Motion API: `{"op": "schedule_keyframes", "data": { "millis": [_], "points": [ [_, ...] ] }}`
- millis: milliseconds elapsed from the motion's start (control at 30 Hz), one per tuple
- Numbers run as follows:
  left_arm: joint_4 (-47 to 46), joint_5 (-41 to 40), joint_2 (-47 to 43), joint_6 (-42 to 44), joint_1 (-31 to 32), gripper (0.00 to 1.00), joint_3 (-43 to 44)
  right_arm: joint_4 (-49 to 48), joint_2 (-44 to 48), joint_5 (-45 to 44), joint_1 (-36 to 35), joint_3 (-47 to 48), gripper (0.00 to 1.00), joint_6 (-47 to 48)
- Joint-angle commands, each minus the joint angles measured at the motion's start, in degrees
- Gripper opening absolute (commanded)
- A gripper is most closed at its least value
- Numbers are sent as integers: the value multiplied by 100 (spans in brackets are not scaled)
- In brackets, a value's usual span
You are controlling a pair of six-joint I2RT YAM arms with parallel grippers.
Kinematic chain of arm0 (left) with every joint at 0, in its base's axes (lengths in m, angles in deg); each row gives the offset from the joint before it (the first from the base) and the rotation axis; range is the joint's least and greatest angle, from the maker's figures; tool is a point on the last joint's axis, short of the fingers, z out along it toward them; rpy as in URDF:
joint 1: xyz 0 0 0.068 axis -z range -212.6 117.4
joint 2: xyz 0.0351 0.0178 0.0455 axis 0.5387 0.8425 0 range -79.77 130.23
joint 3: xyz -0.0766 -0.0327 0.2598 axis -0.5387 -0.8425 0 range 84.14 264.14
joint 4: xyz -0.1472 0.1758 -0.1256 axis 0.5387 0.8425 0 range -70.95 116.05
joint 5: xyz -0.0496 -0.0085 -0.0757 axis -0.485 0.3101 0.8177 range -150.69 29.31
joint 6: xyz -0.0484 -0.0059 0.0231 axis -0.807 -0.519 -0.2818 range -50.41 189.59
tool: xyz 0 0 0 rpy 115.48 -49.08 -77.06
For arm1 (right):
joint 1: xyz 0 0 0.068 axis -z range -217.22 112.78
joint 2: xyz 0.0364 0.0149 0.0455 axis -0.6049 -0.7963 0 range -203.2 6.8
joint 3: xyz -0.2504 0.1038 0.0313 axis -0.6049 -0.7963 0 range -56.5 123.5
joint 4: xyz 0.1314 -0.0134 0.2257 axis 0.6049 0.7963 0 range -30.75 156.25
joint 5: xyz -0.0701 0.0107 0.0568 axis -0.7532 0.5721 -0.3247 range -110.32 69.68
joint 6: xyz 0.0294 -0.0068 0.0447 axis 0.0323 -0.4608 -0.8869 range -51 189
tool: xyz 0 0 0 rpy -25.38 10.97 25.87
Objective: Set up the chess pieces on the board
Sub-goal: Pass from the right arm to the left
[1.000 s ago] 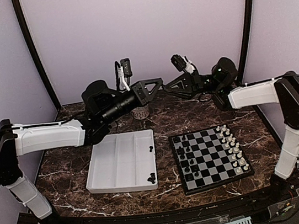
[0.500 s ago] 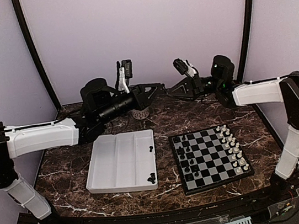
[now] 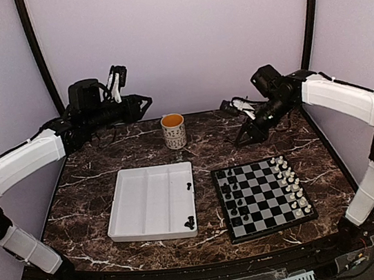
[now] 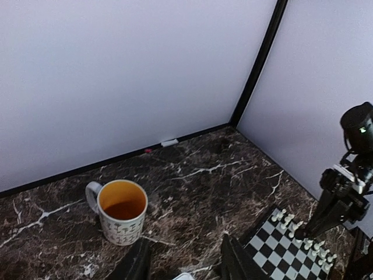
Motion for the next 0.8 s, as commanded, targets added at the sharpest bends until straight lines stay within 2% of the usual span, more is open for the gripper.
{"op": "schedule_keyframes", "data": {
  "millis": [0,167,267,367,533,633,667,767],
  "points": [
    [443,153,56,192,-337,42,-245,1486,361,-2400,-602,-75,3,1650],
    [385,698,235,151,-391,41,-362,1615,650,-4189,-1301,-662,3,2191],
    [143,1758,528,-102,-349,36,-427,1589,653,-4467,-1398,-787,3,2307],
    [-115,2410,1079,-382,-108,36,-344,1544,652,-4690,-1496,-686,2,2419],
    [-1309,3535,1978,-1799,507,39,-332,1432,693,-4810,-1706,-353,3,2597],
    [-2279,3926,2356,-2951,745,42,-455,1326,689,-4749,-1793,-229,2,2675],
    [-2792,3984,2514,-3148,778,43,-477,1292,689,-4725,-1808,-207,3,2684],
    [-3567,4213,2805,-3936,997,44,-445,1221,647,-4651,-1843,-148,2,2682]
  ]
}}
